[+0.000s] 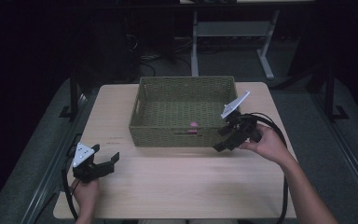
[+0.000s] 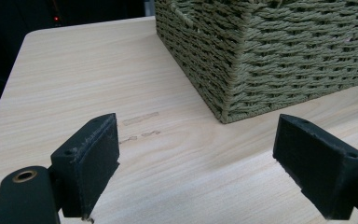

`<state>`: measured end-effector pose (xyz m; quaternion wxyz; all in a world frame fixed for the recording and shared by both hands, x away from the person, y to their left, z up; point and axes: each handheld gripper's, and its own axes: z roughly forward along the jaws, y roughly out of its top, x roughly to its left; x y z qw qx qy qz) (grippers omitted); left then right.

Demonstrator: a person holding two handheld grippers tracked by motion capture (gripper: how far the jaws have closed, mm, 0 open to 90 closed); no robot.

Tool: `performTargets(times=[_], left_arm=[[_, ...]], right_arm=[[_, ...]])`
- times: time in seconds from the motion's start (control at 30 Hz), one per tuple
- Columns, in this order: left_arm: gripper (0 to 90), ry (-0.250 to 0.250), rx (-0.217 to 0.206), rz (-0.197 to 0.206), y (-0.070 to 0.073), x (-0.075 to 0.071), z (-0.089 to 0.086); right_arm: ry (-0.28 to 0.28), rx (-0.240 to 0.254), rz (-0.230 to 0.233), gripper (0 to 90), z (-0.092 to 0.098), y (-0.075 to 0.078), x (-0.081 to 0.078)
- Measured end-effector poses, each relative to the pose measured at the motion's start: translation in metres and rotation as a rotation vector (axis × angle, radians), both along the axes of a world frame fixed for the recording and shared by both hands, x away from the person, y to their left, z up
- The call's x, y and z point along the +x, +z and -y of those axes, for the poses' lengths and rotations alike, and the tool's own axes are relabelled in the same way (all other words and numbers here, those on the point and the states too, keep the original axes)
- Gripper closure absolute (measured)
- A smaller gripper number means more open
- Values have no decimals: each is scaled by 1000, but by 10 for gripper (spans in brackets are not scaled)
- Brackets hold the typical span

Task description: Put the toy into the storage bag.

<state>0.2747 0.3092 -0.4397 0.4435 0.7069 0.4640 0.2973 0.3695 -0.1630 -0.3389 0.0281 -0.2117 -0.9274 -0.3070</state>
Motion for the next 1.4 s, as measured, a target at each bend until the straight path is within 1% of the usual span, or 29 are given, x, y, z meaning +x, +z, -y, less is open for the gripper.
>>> performTargets(times=[0.13,0.27,0.4,0.57,0.7,0.83,0.97,1.1,1.17,1.3,1.37,1.4], left_arm=[[139,-4,7,0,0,0,1],[139,-1,4,-1,0,0,0],[139,-3,10,2,0,0,1],[138,-1,5,0,0,0,1],[138,-4,10,1,0,0,1],[139,-3,9,-4,0,1,1],[139,-3,8,-1,0,1,1],[138,-3,8,-3,0,0,1],[139,-2,7,-4,0,1,1],[138,-2,8,1,0,1,2],[139,-3,8,0,0,1,2],[139,-4,7,-2,-1,1,2]], right_arm=[[-5,-3,-4,275,3,-7,-3],[-9,12,-9,275,6,-13,-6],[-7,13,-13,274,7,-18,-10],[-5,20,-20,274,8,-26,-14],[-17,13,-30,274,11,-33,-16],[-23,24,-34,274,15,-39,-18],[-33,19,-42,274,18,-44,-19],[-44,18,-49,274,22,-51,-23],[-47,26,-53,274,24,-54,-24],[-59,21,-62,275,28,-59,-29],[-60,22,-52,274,30,-61,-30],[-65,26,-55,274,32,-62,-32]])
